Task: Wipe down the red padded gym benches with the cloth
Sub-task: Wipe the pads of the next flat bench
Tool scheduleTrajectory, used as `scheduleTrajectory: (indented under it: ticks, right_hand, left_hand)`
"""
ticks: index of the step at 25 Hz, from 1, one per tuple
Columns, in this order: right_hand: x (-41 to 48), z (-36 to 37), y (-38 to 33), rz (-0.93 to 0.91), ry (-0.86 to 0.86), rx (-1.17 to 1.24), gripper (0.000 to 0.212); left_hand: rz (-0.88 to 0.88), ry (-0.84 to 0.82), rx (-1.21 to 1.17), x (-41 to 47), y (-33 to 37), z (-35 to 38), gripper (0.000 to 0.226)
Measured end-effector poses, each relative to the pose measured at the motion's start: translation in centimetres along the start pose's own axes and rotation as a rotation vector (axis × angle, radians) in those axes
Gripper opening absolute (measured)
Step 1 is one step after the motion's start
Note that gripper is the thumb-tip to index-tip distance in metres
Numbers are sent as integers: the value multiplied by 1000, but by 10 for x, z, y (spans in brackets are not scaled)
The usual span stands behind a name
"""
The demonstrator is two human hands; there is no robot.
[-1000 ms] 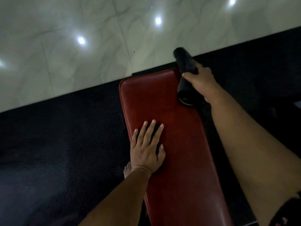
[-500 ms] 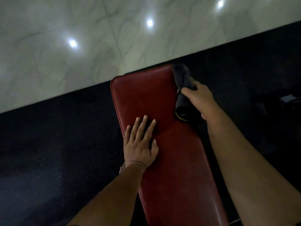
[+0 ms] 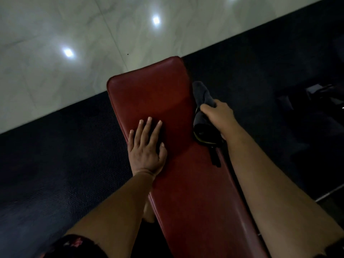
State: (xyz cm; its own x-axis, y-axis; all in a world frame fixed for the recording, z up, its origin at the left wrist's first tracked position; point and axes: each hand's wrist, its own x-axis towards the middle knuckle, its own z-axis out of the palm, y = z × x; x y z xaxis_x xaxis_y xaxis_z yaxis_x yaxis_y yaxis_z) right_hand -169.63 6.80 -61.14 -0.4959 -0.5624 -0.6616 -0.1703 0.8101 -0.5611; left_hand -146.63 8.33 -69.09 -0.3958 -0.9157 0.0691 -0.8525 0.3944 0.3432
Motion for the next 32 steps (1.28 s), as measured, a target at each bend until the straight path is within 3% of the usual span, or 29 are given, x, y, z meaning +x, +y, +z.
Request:
scheduleTrajectory:
  ticks: [2,4,6,10,13,16,21,26,29,32]
  right_hand:
    - [-4,7,-4,-95,44,-98,30]
    - [-14,7,5,-178,40,-143,37]
    - [-25,-6,25,-145,-1,-203,45]
    - [-25,-17,39,78,-37,-180,32]
    - [-39,2,36,-7,56,-341,31]
    - [-68,-3,58,-94,33,-380,41]
    - [-71,-18,91,181,-10,-151,36]
    - [-105,-7,113,-47,32,-191,27]
    - [-128,-11,135,70,47,-245,25]
    - [-110,-15,125,265,35,-82,22]
  left_hand:
    - [-5,8,1,0,0,1,60]
    - [-3,18,-2,1,-2,2,60]
    - [13,32,-5,0,-2,4,60]
    - [11,52,-17,0,-2,5,59]
    - [2,53,-14,-1,-1,5,60]
    - [-7,48,-2,1,-1,6,61]
    - [-42,21,-30,1,1,4,64]
    - [-24,6,-23,-1,2,0,63]
    - [-35,-9,-13,-2,3,-2,62]
    - [-31,-13,-18,-1,2,-2,63]
